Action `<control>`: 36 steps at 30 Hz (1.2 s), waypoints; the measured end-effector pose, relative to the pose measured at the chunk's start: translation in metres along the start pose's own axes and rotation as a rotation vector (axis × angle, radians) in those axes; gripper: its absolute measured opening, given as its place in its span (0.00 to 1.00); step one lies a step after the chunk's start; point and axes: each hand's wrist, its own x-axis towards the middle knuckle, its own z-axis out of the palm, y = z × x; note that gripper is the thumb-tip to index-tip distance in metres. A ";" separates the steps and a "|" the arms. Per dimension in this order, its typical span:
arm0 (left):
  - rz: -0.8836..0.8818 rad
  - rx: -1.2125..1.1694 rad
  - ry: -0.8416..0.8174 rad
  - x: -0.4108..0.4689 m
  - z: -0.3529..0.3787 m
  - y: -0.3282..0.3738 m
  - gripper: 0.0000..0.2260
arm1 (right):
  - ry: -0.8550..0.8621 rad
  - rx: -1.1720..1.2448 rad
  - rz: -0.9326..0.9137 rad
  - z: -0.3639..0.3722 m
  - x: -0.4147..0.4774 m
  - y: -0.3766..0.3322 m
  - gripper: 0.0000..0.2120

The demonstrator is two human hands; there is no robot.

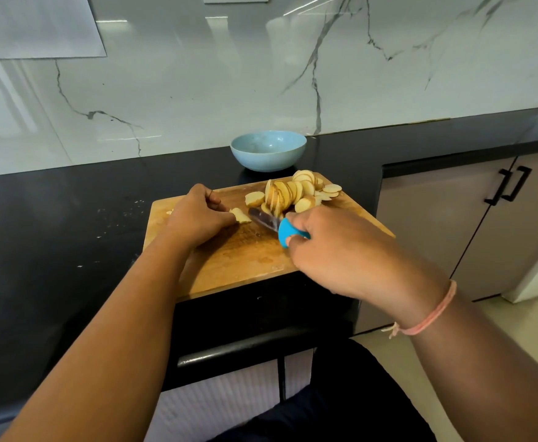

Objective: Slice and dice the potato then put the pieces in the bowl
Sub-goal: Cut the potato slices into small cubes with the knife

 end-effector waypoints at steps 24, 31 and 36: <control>0.064 0.244 0.150 -0.001 0.019 0.009 0.15 | 0.054 0.001 0.045 0.015 0.027 0.001 0.20; 0.090 0.213 0.152 0.004 0.020 0.004 0.13 | 0.043 0.009 0.019 0.022 0.028 0.002 0.20; 0.102 0.188 0.128 0.005 0.018 0.006 0.14 | 0.076 0.003 0.018 0.016 0.030 0.001 0.20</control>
